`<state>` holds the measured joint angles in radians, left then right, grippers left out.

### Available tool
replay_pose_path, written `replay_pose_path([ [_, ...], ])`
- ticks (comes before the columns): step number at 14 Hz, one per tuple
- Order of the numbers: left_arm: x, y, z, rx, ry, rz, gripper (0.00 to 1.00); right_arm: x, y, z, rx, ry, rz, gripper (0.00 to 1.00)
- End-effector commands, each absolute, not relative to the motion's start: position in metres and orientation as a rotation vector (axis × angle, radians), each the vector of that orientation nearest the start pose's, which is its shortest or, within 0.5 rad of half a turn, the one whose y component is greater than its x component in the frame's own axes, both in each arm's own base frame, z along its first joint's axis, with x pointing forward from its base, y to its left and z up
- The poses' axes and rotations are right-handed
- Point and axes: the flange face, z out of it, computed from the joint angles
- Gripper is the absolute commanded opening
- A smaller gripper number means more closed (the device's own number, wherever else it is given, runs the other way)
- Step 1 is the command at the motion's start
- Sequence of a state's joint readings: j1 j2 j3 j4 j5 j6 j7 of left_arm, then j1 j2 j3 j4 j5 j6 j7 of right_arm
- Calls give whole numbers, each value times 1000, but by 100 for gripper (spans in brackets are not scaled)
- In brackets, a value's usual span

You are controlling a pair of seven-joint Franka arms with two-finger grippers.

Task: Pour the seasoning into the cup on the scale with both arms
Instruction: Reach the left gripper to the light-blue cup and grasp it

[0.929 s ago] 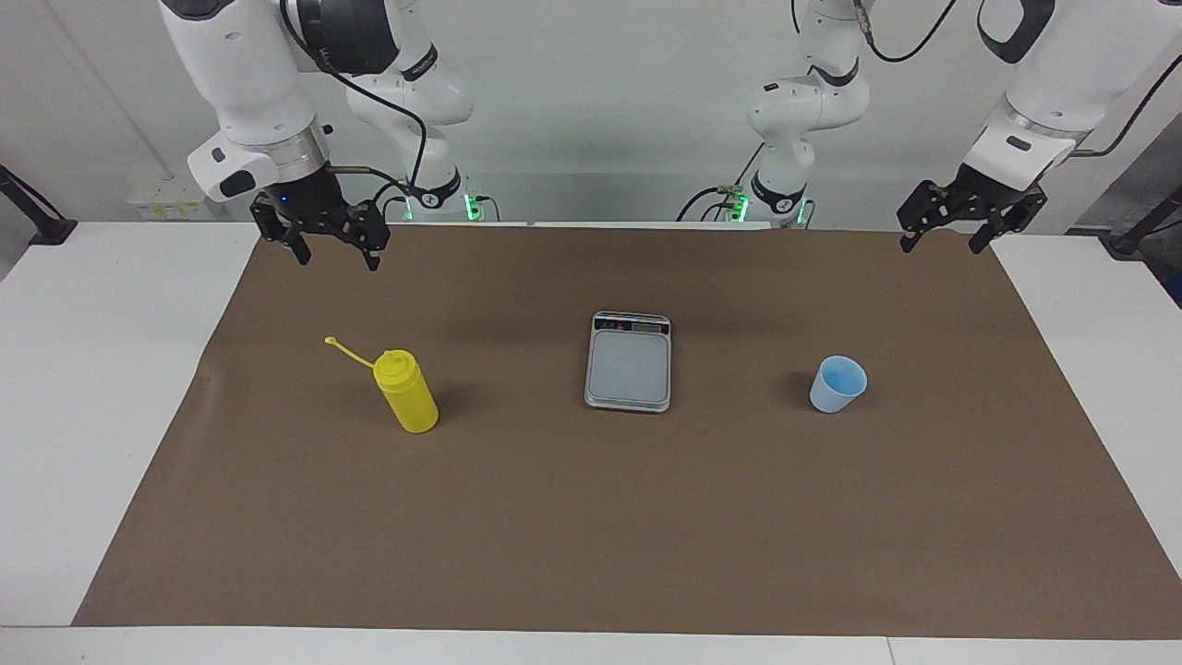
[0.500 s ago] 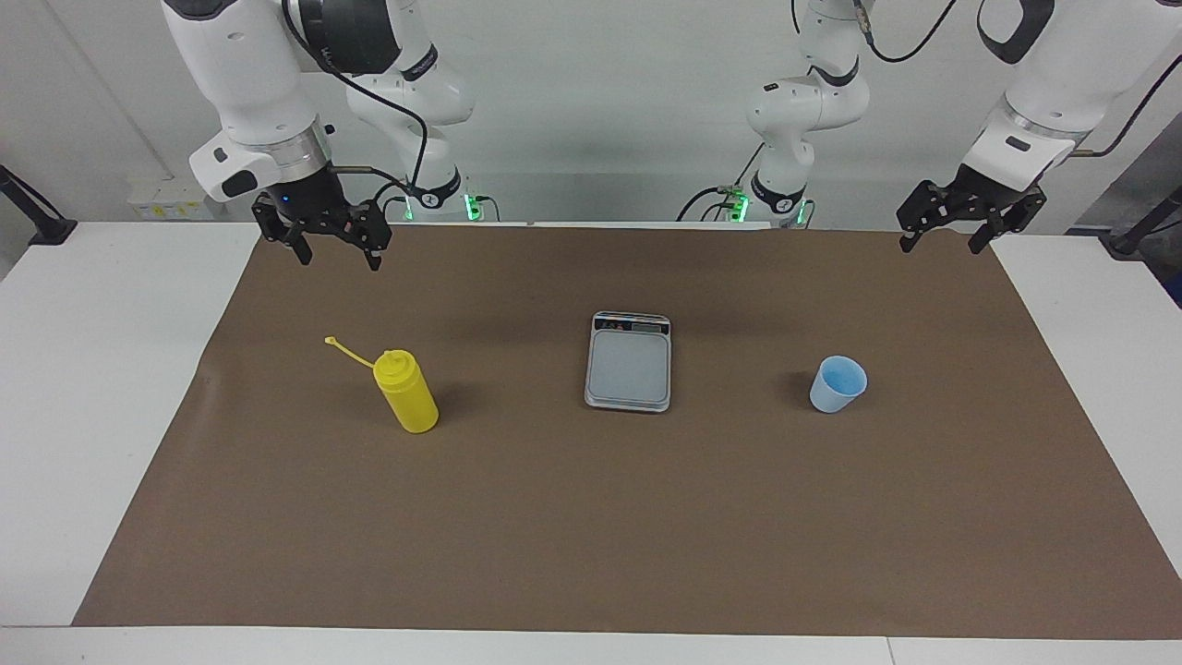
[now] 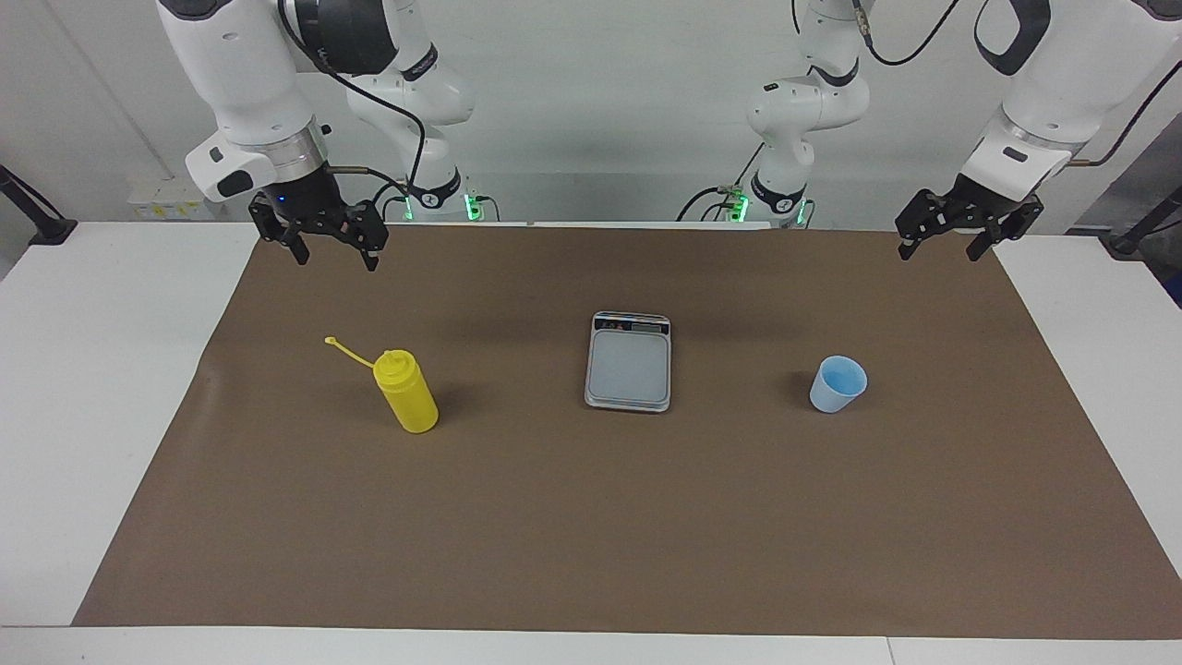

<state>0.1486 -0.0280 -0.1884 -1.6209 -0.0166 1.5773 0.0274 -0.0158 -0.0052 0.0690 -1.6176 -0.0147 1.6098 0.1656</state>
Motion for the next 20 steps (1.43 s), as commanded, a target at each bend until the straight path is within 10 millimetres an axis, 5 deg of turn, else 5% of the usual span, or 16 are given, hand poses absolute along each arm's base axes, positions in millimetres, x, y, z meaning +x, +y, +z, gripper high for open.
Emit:
replay_pose_path([
  [1, 550, -5, 584, -3160, 44, -2, 100, 550, 26, 611, -3140, 186, 12, 100],
  [5, 570, 0, 519, -3208, -58, -22, 100, 550, 26, 611, -3140, 183, 9, 100],
  [10, 566, 1, 435, -3201, -141, -104, 100, 550, 26, 611, -3138, 186, 9, 100],
  [17, 567, -25, 376, -3206, -261, -82, 100, 551, 25, 612, -3137, 188, -7, 100],
  [20, 564, -28, 366, -3206, -266, -73, 100, 552, 25, 612, -3136, 193, -10, 100],
])
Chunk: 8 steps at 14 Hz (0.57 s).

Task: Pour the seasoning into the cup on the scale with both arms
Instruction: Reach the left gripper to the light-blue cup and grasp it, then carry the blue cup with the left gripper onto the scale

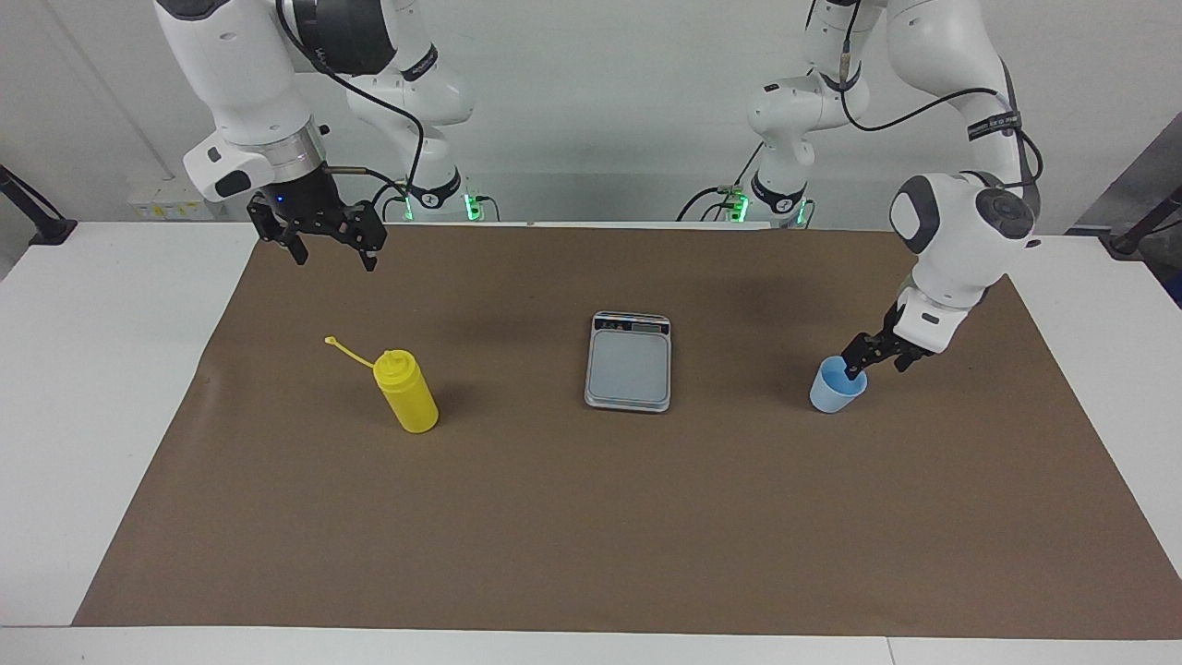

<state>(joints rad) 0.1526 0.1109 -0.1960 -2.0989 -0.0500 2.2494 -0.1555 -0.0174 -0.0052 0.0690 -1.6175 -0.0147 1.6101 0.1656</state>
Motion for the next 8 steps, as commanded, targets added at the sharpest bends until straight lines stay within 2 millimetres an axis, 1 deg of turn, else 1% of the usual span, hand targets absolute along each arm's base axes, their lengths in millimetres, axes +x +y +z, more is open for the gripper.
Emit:
replay_pose_path([
  [1, 564, -28, 363, -3205, -264, -69, 100, 552, 25, 612, -3136, 193, -12, 100],
  [3, 564, -27, 355, -3206, -268, -52, 100, 552, 26, 612, -3137, 188, -10, 100],
  [4, 565, -28, 353, -3208, -273, -56, 86, 552, 26, 612, -3137, 188, -10, 100],
  [5, 565, -28, 346, -3208, -270, -42, 62, 552, 26, 612, -3138, 188, -12, 100],
  [6, 564, -28, 345, -3208, -268, -37, 36, 553, 28, 613, -3138, 181, -19, 100],
  [7, 563, -28, 343, -3208, -249, -30, 0, 553, 32, 614, -3136, 173, -26, 100],
  [8, 563, -28, 343, -3207, -237, -31, 0, 552, 33, 613, -3137, 169, -22, 100],
])
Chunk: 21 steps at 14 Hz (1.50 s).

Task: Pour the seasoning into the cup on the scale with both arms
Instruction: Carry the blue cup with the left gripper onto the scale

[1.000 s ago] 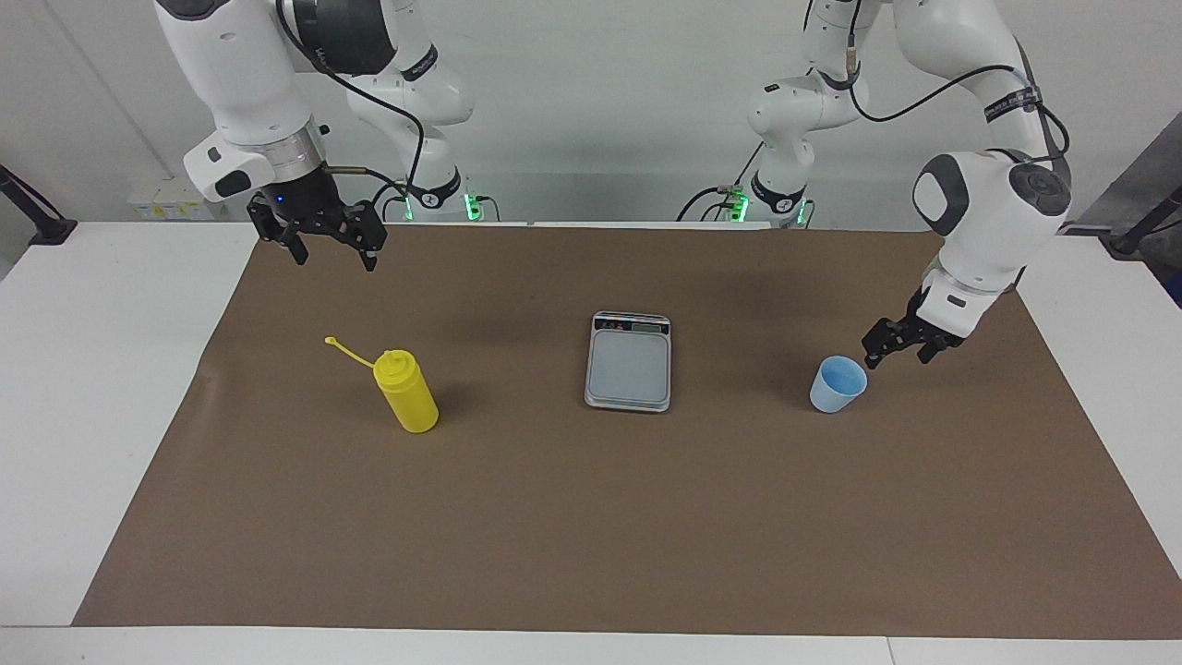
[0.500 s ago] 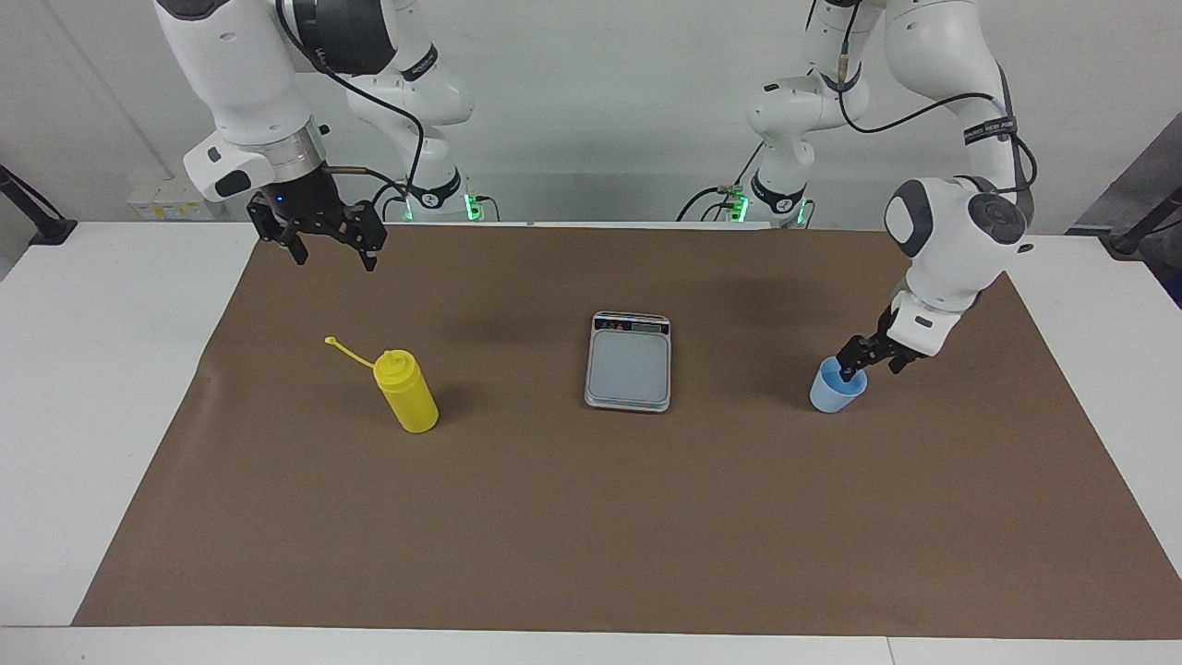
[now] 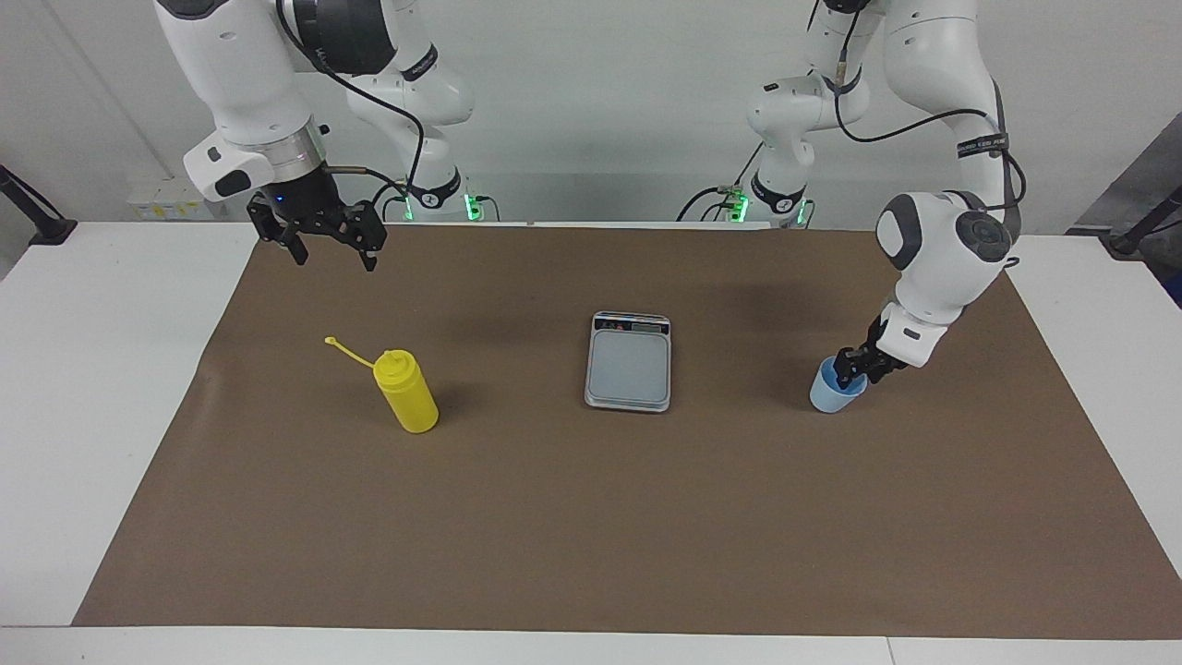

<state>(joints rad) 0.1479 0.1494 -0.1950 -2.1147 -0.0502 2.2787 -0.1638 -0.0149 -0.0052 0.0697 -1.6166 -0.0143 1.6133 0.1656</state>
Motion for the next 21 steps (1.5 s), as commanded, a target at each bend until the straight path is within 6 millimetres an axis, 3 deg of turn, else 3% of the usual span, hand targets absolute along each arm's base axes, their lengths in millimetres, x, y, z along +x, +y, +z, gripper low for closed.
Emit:
replay_pose_path([
  [1, 563, -28, 343, -3207, -234, -21, 0, 553, 33, 613, -3137, 169, -24, 100],
  [6, 574, -28, 363, -3194, -192, -14, 0, 553, 32, 613, -3137, 171, -22, 100],
  [9, 582, -34, 397, -3193, -152, 0, 0, 552, 32, 613, -3138, 169, -22, 100],
  [11, 581, -54, 425, -3186, -91, -17, 0, 553, 33, 613, -3136, 169, -24, 100],
  [15, 580, -118, 472, -3187, -6, -8, 0, 553, 33, 613, -3136, 169, -24, 100],
  [17, 572, -163, 481, -3189, 9, -12, 0, 552, 33, 613, -3137, 171, -22, 100],
  [21, 533, -265, 482, -3196, 3, -20, 0, 553, 30, 613, -3136, 173, -22, 100],
])
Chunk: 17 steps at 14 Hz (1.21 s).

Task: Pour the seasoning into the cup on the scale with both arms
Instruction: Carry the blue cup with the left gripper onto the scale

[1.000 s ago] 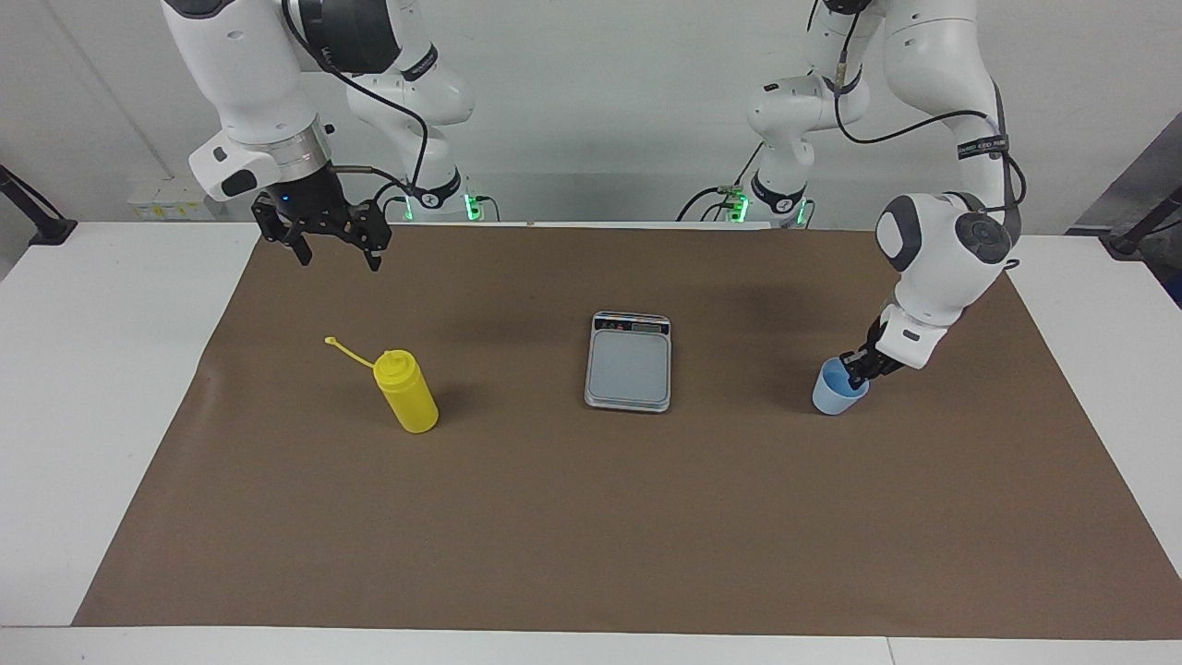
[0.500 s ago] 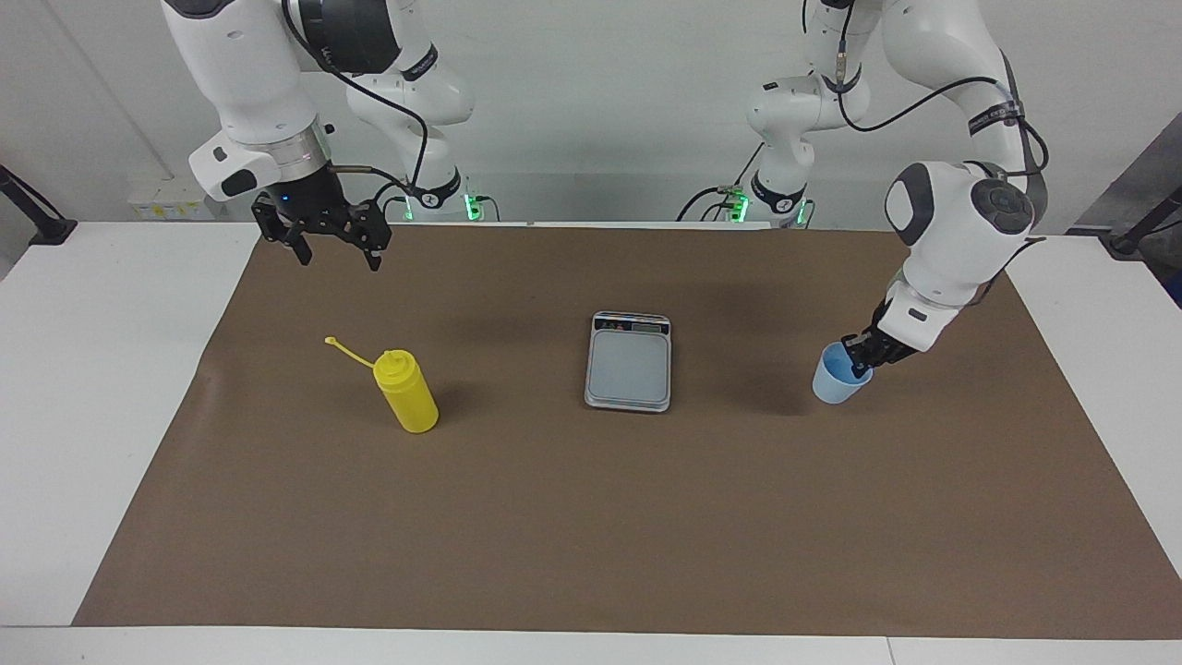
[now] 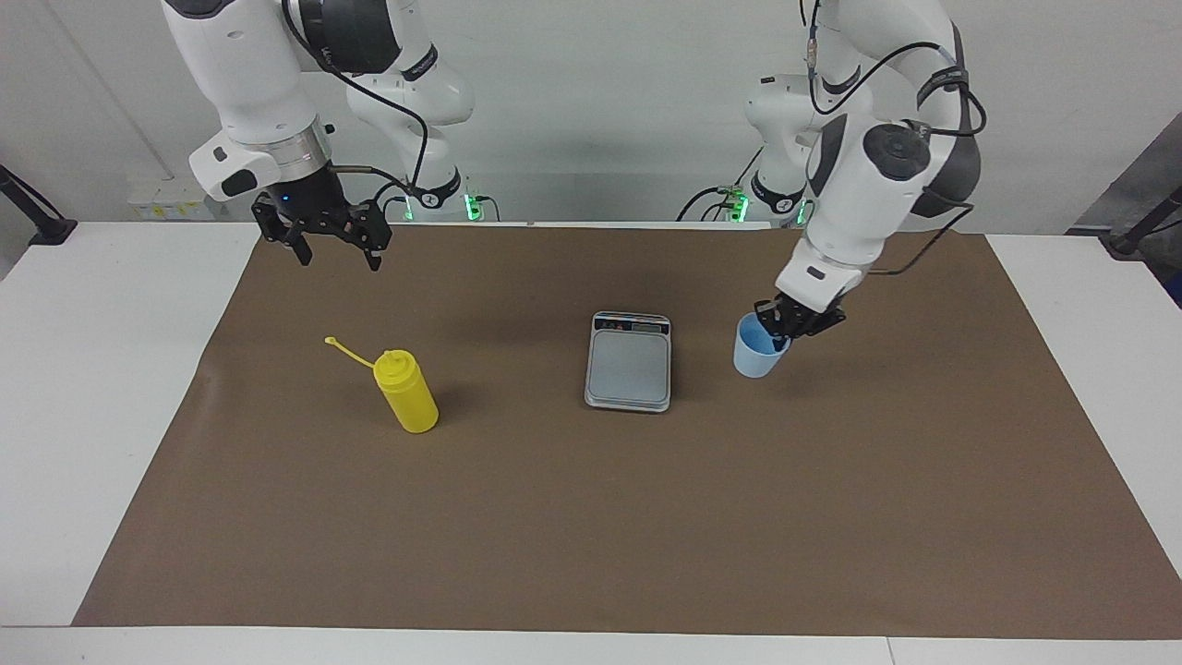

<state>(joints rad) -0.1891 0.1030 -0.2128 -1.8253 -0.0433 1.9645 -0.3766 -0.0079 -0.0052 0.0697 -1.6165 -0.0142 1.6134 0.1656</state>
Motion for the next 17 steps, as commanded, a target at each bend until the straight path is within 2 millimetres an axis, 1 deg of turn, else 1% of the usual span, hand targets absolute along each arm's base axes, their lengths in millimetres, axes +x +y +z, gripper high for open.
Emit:
replay_pose_path([
  [1, 525, -282, 483, -3199, -5, -21, 0, 553, 30, 613, -3136, 173, -22, 100],
  [3, 507, -315, 480, -3208, 6, -38, 0, 552, 33, 613, -3137, 166, -22, 100],
  [5, 490, -339, 469, -3213, 17, -42, 0, 553, 31, 613, -3137, 171, -22, 100],
  [6, 484, -349, 462, -3215, 16, -41, 0, 553, 27, 613, -3136, 183, -22, 100],
  [7, 483, -355, 458, -3223, 19, -58, 0, 553, 25, 613, -3136, 188, -19, 100],
  [9, 483, -358, 447, -3192, 67, -113, 0, 552, 25, 612, -3137, 186, -7, 100],
  [10, 478, -370, 435, -3169, 110, -104, 0, 552, 26, 612, -3137, 181, -7, 100],
  [11, 478, -377, 423, -3160, 96, -108, 0, 552, 25, 612, -3137, 183, -10, 100],
  [13, 481, -384, 411, -3154, 97, -141, 0, 553, 27, 612, -3136, 185, -24, 100],
  [14, 483, -385, 412, -3150, 104, -154, 0, 554, 26, 613, -3134, 190, -41, 100],
  [16, 487, -385, 406, -3142, 124, -184, 0, 557, 25, 613, -3131, 204, -69, 100],
  [17, 490, -387, 393, -3133, 129, -181, 0, 557, 25, 611, -3131, 207, -67, 100],
])
